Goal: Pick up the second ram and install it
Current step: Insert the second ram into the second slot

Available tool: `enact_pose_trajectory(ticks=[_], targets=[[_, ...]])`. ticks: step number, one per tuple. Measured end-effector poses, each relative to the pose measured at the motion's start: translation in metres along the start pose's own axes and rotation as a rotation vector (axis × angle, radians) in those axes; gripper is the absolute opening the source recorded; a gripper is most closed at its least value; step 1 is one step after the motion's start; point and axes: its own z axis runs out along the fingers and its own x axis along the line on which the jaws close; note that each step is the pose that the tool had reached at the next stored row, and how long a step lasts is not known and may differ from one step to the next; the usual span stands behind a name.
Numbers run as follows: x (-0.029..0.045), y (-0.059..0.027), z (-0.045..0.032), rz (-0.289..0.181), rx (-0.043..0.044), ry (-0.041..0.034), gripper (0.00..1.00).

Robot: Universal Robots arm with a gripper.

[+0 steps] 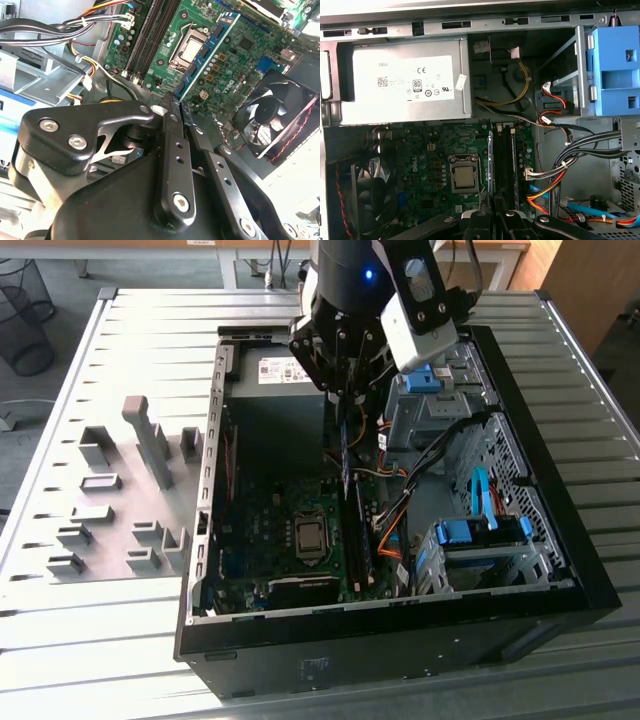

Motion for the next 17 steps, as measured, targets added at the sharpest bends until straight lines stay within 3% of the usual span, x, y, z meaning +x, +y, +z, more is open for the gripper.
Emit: enact_pose_trajectory(ticks=[5, 14, 17], targets=[[-0.0022, 0.0001, 0.0017, 0.0, -0.0002, -0.0001, 0.13], [-0.0079, 0.0007, 0.0177, -0.018, 0.0011, -0.0001, 0.13], [-0.0084, 0.0009, 0.0231, -0.046, 0.0017, -0.0004, 0.13]])
